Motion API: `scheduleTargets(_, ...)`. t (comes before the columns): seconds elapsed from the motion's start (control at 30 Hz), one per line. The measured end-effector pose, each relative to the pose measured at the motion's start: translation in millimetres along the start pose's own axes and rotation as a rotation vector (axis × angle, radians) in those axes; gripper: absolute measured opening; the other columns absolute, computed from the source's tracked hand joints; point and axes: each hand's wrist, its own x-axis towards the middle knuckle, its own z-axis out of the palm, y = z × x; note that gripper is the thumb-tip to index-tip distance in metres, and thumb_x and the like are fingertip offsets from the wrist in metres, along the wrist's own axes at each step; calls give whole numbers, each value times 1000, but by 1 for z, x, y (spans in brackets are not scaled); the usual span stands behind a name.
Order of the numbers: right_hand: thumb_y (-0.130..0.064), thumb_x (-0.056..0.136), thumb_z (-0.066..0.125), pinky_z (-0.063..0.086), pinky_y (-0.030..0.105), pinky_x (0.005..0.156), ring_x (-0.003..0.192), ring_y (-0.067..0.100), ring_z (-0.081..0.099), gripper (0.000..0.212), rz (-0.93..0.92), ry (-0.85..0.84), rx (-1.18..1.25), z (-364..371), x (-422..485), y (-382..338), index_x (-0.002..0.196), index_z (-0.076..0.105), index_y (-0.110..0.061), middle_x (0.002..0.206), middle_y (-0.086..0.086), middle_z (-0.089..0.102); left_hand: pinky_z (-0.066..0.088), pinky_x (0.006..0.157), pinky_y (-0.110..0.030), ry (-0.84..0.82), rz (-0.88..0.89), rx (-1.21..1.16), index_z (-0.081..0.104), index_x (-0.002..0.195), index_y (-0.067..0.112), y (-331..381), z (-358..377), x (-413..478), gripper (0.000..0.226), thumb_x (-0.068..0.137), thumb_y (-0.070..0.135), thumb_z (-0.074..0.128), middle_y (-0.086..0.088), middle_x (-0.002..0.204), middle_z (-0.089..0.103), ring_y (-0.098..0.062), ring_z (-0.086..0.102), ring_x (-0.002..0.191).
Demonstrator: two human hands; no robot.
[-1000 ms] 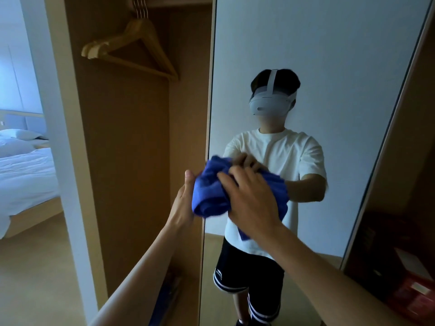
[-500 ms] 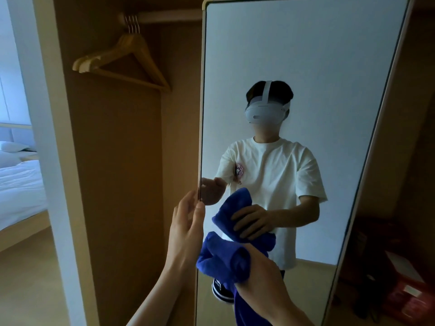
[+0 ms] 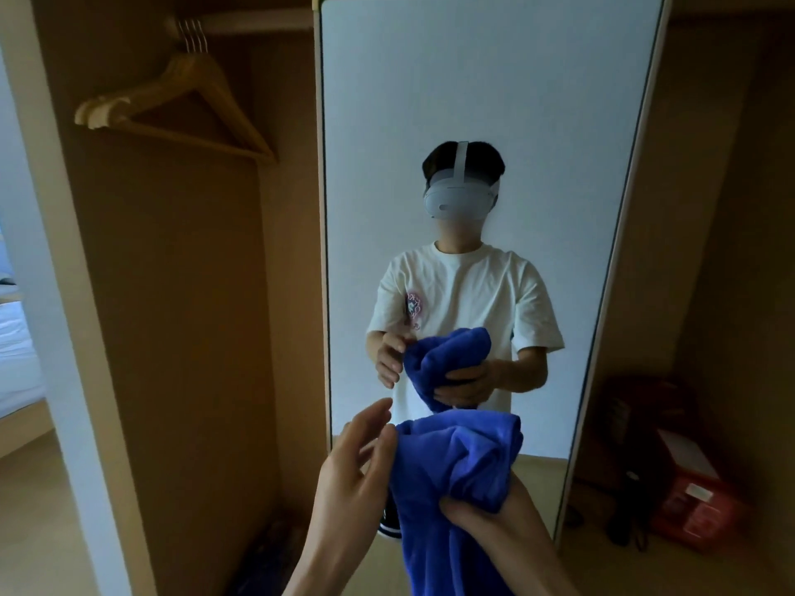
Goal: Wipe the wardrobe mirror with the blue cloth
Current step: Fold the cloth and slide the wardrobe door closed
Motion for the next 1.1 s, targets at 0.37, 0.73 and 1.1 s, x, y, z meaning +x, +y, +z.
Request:
scheduleTargets(0.37, -26, 57, 90, 55, 50, 94, 101, 29, 74, 60, 243, -17, 426, -23, -30, 2, 114, 72, -25, 109, 8, 77, 58, 97, -33, -165, -282, -246, 43, 145, 40, 2, 37, -48, 80, 75, 41, 81, 5, 130, 69, -8, 68, 115)
scheduleTargets(0.73, -6, 77, 73, 56, 42, 83, 96, 23, 75, 44, 322, 147, 368, -62, -65, 19, 118, 71, -22, 103, 4, 78, 60, 83, -27, 34, -254, -95, 59, 124, 45, -1, 60, -80, 65, 65, 50, 88, 12, 110, 76, -6, 72, 103)
scheduleTargets(1.1, 3, 86, 59, 52, 32, 74, 87, 14, 74, 35, 219, 182, 256, -89, -68, 17, 104, 73, -24, 94, -4, 78, 56, 95, -48, -139, -496, -464, 73, 117, 17, -14, 62, -103, 49, 72, 24, 91, -18, 123, 72, -36, 70, 113)
